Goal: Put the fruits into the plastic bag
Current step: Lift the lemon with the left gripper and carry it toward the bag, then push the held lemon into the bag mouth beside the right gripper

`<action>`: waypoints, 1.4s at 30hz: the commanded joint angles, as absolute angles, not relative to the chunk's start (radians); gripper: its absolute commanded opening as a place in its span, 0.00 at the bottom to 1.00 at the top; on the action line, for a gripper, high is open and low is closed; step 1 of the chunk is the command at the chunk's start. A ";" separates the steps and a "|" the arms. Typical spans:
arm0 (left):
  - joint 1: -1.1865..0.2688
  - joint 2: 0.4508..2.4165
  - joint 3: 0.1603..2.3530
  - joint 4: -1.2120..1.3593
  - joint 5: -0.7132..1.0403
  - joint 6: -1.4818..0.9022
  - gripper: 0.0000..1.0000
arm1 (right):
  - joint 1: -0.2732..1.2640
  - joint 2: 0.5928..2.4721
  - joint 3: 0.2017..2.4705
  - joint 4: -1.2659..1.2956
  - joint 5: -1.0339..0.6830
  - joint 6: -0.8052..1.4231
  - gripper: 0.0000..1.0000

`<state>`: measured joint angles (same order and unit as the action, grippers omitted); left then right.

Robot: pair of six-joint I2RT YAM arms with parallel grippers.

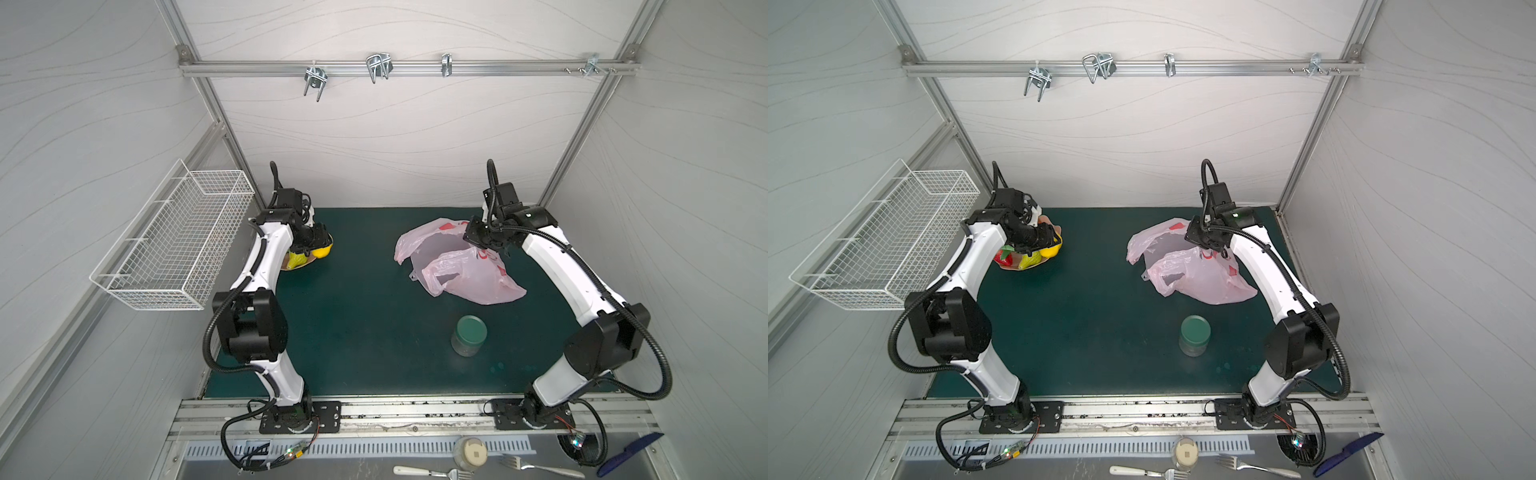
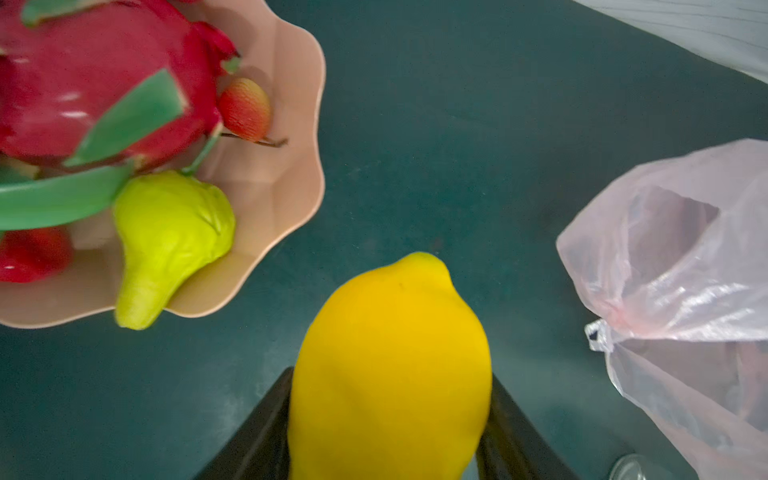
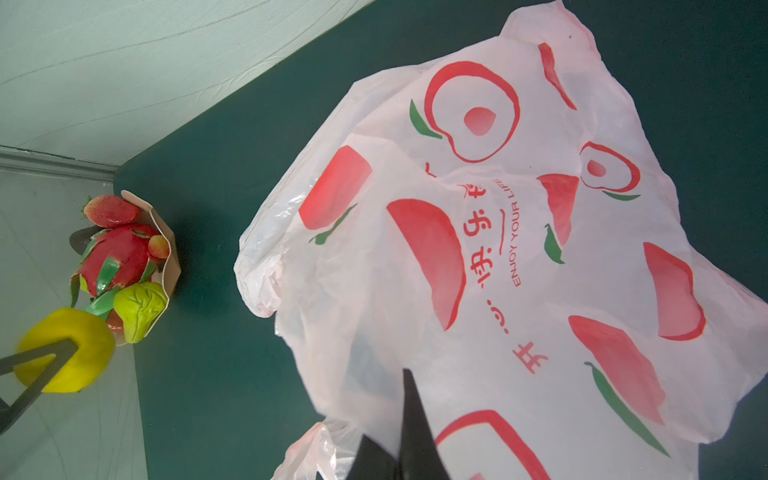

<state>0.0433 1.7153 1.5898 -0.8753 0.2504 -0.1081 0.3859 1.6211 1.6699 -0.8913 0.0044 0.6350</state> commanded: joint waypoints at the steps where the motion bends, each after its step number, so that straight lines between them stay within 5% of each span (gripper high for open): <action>1: -0.028 1.634 1.514 -0.761 0.323 -0.093 0.37 | 0.390 1.596 1.670 -0.907 -0.001 0.625 0.00; 17: -0.366 1.562 1.264 -0.559 0.465 -0.136 0.35 | 0.391 1.604 1.674 -0.911 -0.007 0.626 0.00; 42: -0.496 1.959 1.637 -0.454 0.558 -0.295 0.33 | 0.405 1.595 1.655 -0.900 -0.030 0.673 0.00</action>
